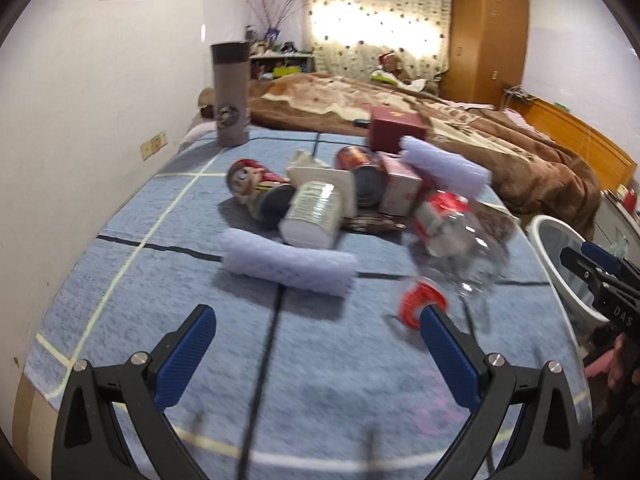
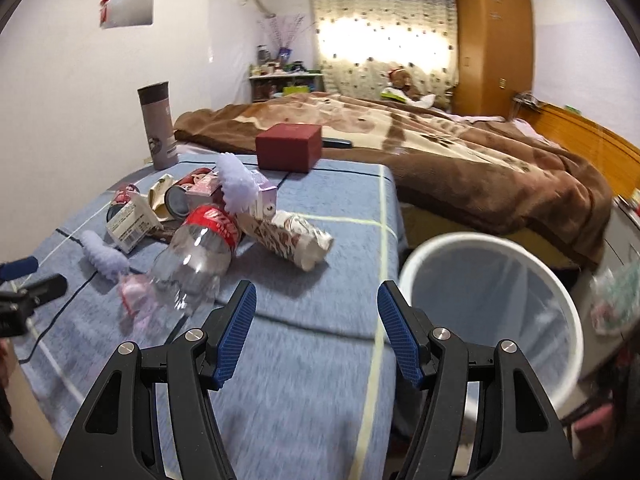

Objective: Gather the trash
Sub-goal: 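Grasp the white foam net sleeve with the left tool while the right tool grasps the printed paper cup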

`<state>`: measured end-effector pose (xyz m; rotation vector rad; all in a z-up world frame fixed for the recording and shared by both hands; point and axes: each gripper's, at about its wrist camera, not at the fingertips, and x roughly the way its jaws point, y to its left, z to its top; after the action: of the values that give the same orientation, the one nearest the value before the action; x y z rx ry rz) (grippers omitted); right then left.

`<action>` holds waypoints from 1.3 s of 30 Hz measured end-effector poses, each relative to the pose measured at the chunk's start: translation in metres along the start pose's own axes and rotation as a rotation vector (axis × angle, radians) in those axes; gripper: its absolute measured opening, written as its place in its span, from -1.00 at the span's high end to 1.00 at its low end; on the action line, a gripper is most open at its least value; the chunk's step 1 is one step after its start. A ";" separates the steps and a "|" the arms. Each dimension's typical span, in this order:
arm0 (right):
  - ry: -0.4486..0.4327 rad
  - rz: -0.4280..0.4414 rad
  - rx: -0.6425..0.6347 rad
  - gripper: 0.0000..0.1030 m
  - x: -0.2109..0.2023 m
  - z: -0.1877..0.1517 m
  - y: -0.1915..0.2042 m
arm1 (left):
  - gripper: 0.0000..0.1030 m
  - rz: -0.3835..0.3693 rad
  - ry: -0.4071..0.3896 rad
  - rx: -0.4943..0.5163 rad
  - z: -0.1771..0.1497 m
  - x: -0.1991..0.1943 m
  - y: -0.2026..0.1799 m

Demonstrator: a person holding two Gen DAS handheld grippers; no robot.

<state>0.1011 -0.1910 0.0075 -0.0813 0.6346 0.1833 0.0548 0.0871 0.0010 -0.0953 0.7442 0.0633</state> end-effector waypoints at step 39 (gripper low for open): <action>0.133 0.186 -0.194 0.69 0.069 0.030 0.022 | 0.03 -0.163 0.231 -0.402 0.038 0.102 0.052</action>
<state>0.1684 -0.1551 -0.0097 -0.2229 0.7562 0.4213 0.1505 0.1453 -0.0433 -0.5534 0.9440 0.0459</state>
